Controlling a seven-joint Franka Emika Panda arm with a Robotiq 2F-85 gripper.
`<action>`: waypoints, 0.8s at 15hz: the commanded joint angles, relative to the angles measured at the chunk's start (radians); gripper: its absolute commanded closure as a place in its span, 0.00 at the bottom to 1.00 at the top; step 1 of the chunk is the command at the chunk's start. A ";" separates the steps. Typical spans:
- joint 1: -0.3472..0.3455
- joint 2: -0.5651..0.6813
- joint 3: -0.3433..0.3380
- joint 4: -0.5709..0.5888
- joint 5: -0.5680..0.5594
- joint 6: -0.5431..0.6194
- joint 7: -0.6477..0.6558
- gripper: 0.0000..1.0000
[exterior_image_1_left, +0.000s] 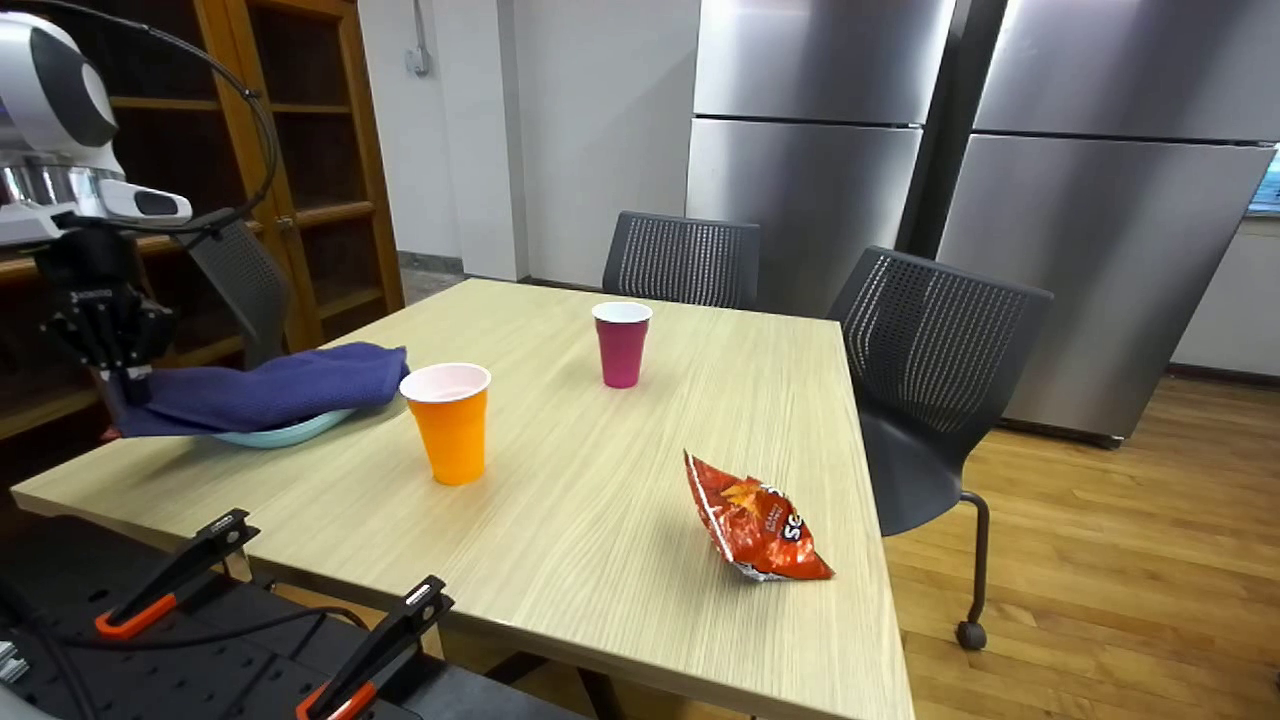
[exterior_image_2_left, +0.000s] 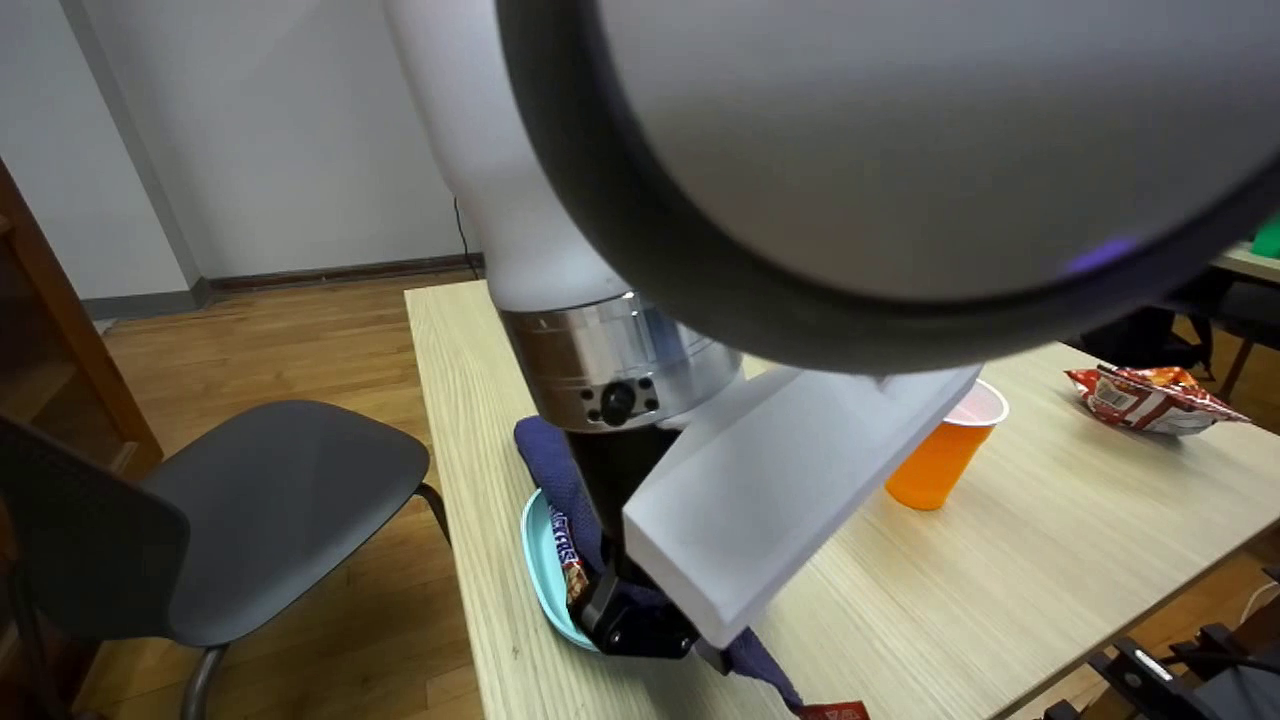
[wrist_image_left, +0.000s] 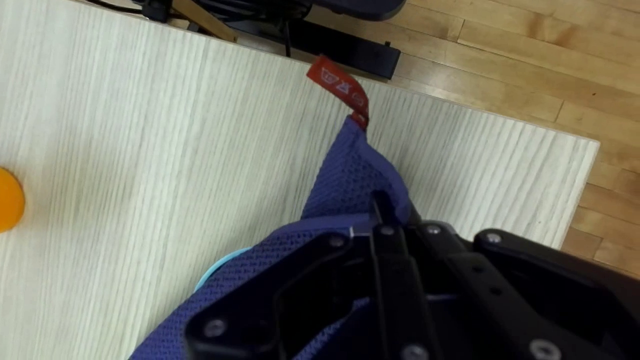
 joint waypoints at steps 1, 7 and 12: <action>-0.010 0.030 0.004 0.048 0.014 -0.019 -0.009 0.99; -0.009 0.060 -0.003 0.085 0.023 -0.020 -0.009 0.99; -0.009 0.089 -0.012 0.125 0.050 -0.013 -0.002 0.99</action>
